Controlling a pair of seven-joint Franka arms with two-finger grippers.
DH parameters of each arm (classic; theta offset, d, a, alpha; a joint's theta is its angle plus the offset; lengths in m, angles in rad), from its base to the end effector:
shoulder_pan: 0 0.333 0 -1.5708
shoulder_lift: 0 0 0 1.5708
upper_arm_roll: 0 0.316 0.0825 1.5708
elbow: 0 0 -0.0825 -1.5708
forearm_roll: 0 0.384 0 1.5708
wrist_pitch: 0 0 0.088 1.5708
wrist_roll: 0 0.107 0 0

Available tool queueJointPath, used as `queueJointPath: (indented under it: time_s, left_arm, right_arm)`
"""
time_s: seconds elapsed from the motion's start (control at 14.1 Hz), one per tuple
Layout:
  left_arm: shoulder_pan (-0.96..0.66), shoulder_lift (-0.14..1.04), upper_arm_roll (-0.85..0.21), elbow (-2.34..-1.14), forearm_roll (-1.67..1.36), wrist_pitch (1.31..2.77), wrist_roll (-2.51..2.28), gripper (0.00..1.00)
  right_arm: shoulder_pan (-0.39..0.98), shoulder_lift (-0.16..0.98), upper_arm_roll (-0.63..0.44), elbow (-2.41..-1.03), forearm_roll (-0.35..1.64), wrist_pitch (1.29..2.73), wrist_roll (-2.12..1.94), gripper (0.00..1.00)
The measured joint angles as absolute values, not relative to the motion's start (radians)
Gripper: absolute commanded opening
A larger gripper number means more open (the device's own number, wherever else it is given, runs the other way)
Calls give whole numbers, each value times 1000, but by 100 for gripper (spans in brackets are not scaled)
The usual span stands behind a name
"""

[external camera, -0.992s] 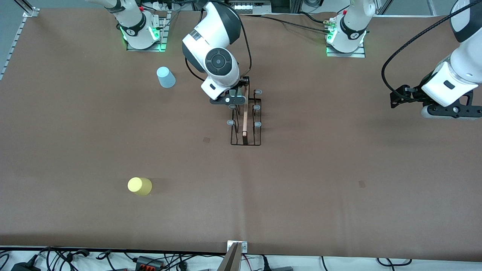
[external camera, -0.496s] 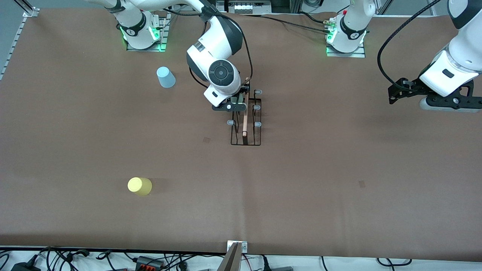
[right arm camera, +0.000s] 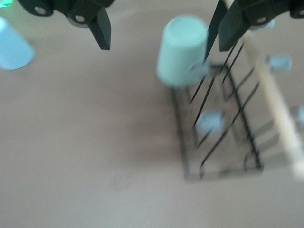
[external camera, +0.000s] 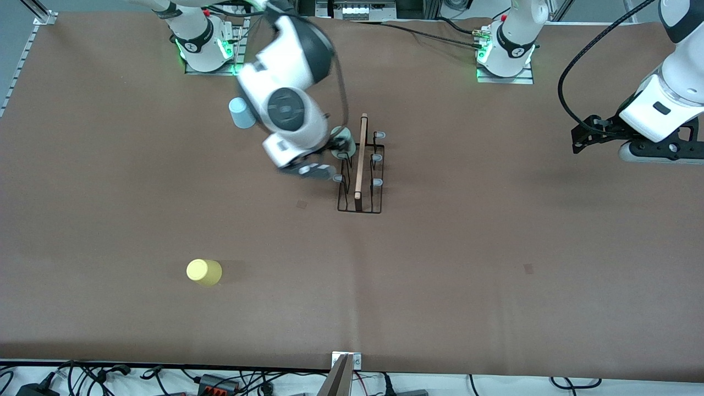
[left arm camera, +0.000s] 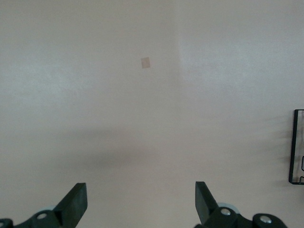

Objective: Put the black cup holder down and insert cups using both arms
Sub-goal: 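Open the right gripper and move it to the yellow cup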

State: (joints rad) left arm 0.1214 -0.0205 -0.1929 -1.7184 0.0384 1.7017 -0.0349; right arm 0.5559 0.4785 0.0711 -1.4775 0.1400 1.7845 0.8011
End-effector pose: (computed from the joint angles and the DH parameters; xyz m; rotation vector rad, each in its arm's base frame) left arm 0.5546 -0.0370 0.5770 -3.0991 0.0643 -0.0087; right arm 0.5433 0.3995 0.3891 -3.0857 0.3420 0.3715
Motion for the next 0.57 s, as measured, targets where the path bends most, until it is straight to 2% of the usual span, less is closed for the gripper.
queueJointPath:
  time_s: [0.21,0.57]
  left_arm:
    - [122,-21,-195,-1718,38,1702,-35,100]
    - [122,-21,-197,-1718,38,1702,-35,100]
  right_arm:
    - [454,506,-47,-1469,102,1813,788,100]
    - [282,669,-63,-1402,12,2010,561,100]
